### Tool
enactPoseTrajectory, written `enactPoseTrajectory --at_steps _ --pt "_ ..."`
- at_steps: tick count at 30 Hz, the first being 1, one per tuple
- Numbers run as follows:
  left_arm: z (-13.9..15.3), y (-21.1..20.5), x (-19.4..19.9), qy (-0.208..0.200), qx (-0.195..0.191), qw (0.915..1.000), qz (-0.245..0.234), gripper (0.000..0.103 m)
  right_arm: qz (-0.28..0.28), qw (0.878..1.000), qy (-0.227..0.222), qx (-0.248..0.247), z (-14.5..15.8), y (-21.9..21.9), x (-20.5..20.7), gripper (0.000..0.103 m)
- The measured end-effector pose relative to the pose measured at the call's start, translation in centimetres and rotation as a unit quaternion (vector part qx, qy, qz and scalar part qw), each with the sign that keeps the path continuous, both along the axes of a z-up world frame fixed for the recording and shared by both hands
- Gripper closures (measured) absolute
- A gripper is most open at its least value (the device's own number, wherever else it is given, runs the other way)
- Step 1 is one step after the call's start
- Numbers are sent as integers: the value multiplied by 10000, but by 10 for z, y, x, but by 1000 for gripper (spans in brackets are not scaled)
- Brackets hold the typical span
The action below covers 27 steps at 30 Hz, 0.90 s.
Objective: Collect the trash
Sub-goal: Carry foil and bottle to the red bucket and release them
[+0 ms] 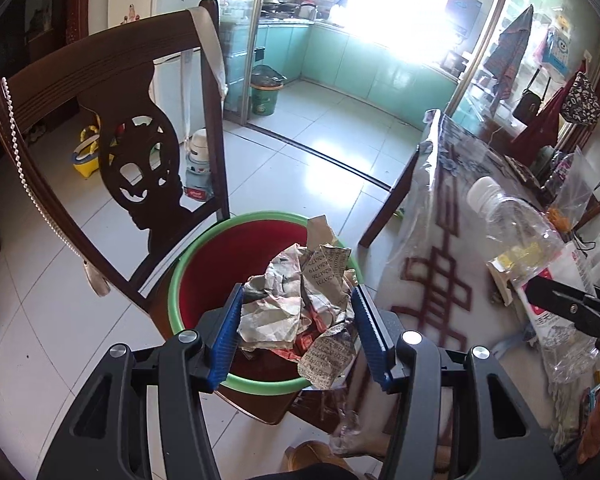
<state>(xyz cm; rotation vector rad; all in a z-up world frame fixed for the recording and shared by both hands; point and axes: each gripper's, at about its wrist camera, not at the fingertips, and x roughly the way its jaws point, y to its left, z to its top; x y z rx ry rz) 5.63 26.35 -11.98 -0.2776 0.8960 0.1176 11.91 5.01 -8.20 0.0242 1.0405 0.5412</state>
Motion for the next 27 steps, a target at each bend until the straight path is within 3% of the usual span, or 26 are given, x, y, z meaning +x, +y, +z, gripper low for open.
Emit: enactPoseTrajectory --at_steps 14,15,16,18,25,27 --pt "-26 22 24 419 -71 9986 314 49 544 9975 298 -337 -34 63 20 48" --pt "-25 23 26 408 -55 9986 331 43 566 9974 280 -342 -33 65 21 43" --pt "-25 23 27 411 -24 9985 358 35 582 9974 239 -346 -32 64 19 24" --pt "-23 23 27 353 -17 9986 389 25 568 9977 3 -374 -24 61 17 6" --pt "-17 9 17 211 18 9991 362 17 609 9960 -462 -460 -1 39 2 5" --pt "-12 0 15 150 140 9995 247 16 444 9945 -875 -374 13 20 -11 5"
